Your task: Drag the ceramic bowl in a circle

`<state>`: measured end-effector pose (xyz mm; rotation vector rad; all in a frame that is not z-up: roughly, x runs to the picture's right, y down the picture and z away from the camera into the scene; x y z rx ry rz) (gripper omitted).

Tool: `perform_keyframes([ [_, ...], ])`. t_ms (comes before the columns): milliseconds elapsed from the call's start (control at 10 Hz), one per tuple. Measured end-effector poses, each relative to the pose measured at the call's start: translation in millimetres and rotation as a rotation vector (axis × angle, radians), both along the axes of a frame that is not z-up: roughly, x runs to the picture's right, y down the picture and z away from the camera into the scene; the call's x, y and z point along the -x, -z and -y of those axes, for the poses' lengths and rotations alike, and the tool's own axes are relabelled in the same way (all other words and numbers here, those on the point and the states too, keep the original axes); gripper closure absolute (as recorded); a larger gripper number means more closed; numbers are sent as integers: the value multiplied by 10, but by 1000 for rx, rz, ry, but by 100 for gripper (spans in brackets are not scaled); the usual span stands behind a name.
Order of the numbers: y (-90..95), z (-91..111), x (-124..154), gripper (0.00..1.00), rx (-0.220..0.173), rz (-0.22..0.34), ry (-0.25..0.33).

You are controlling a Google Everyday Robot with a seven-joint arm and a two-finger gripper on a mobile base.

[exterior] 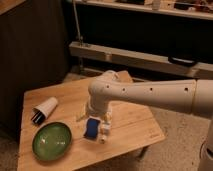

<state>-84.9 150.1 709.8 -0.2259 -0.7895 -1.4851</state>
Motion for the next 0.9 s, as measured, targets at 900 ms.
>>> perform_keyframes([
  [900, -350, -438, 829, 20, 39, 174, 74],
])
